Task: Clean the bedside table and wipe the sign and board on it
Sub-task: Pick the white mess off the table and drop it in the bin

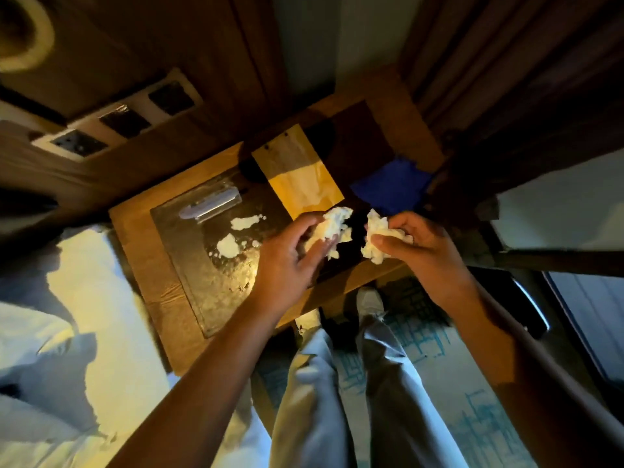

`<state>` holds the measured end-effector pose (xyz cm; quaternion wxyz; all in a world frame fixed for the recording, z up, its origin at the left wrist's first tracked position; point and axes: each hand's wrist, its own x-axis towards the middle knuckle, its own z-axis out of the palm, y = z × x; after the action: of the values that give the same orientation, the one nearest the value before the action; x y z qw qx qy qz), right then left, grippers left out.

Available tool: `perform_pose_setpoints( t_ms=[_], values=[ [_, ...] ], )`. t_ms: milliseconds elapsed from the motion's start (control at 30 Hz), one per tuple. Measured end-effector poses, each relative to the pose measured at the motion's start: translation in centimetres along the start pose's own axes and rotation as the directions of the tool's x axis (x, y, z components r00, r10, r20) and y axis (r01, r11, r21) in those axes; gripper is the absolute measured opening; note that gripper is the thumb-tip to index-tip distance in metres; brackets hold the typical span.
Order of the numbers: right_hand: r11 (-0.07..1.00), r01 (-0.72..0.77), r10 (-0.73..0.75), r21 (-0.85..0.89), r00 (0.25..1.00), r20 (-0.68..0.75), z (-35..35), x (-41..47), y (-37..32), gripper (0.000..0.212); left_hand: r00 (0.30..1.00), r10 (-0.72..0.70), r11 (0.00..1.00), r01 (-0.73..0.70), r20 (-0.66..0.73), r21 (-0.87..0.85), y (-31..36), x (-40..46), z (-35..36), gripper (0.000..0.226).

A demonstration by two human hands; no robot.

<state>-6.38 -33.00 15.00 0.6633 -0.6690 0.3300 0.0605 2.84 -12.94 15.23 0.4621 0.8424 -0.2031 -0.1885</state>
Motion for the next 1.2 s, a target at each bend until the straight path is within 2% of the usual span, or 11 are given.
perform_pose_setpoints(
  t_ms=[67,133,267,433,533,600,700,767,1000,1100,1200],
  values=[
    [0.997,0.003,-0.004,0.081,1.0,0.016,-1.4,-1.5,0.2,0.019,0.993,0.057,0.998,-0.054,0.108,-0.033,2.1,0.6,1.6,0.032],
    [0.989,0.01,-0.005,0.147,0.999,-0.035,-2.6,-2.7,0.7,0.025,0.971,0.127,0.992,-0.12,0.204,-0.045,3.4,1.1,3.0,0.037],
    [0.978,0.077,-0.048,0.192,0.988,-0.149,-4.4,-5.0,2.0,0.021,0.888,0.234,0.972,-0.2,0.397,-0.126,5.4,1.9,5.6,0.043],
    [0.959,0.109,-0.019,0.262,0.946,-0.324,-6.1,-8.7,4.2,0.019,0.801,0.237,0.966,-0.256,0.55,-0.043,8.0,2.8,9.0,0.033],
    [0.956,0.074,0.071,0.286,0.882,-0.466,-7.9,-11.4,6.1,0.021,0.748,0.22,0.959,-0.285,0.626,0.002,9.2,3.1,11.7,0.033],
    [0.929,0.08,0.133,0.362,0.84,-0.526,-9.1,-13.3,8.2,0.017,0.732,0.203,0.961,-0.278,0.65,0.013,9.9,3.0,13.8,0.033],
    [0.91,0.077,0.222,0.406,0.737,-0.638,-11.0,-15.7,12.6,0.014,0.722,0.184,0.966,-0.258,0.667,0.013,10.4,2.2,17.8,0.03],
    [0.918,0.038,0.269,0.394,0.67,-0.692,-12.6,-17.2,15.8,0.014,0.696,0.205,0.955,-0.297,0.688,0.017,10.3,1.6,21.0,0.03],
    [0.914,-0.075,0.377,0.399,0.519,-0.767,-17.8,-20.1,25.5,0.014,0.518,0.208,0.889,-0.454,0.83,0.061,9.8,0.2,32.7,0.038],
    [0.901,-0.17,0.431,0.399,0.459,-0.777,-19.8,-19.2,29.4,0.016,0.514,0.19,0.866,-0.489,0.836,0.104,9.4,-0.2,37.5,0.048],
    [0.887,-0.262,0.46,0.38,0.44,-0.771,-21.7,-17.5,33.0,0.018,0.531,0.174,0.844,-0.514,0.829,0.152,7.9,-0.1,41.9,0.059]
  ],
)
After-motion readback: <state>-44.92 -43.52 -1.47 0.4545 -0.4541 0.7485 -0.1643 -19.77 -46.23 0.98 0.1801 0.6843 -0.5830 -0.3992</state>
